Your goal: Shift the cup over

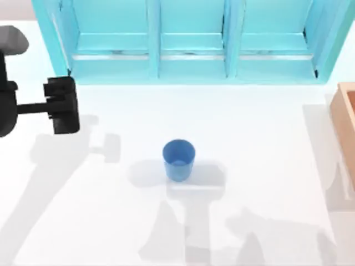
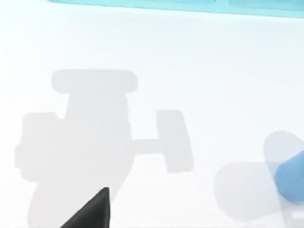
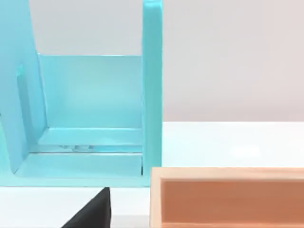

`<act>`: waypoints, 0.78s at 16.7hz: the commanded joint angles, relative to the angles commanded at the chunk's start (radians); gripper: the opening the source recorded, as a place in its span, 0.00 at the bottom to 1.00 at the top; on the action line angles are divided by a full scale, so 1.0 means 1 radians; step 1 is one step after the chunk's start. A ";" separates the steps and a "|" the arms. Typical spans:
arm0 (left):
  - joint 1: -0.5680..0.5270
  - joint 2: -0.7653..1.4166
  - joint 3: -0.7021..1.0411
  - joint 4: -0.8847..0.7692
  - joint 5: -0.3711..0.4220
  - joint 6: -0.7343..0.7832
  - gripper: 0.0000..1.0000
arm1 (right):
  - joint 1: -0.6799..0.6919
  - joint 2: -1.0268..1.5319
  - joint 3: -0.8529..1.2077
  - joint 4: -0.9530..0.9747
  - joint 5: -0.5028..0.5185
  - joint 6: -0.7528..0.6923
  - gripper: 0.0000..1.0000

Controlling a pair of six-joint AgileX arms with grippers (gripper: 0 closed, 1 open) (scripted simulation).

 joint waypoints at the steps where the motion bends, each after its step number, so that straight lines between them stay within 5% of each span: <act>1: -0.018 0.073 0.067 -0.043 -0.006 -0.019 1.00 | 0.000 0.000 0.000 0.000 0.000 0.000 1.00; 13: -0.273 0.938 0.963 -0.578 -0.044 -0.318 1.00 | 0.000 0.000 0.000 0.000 0.000 0.000 1.00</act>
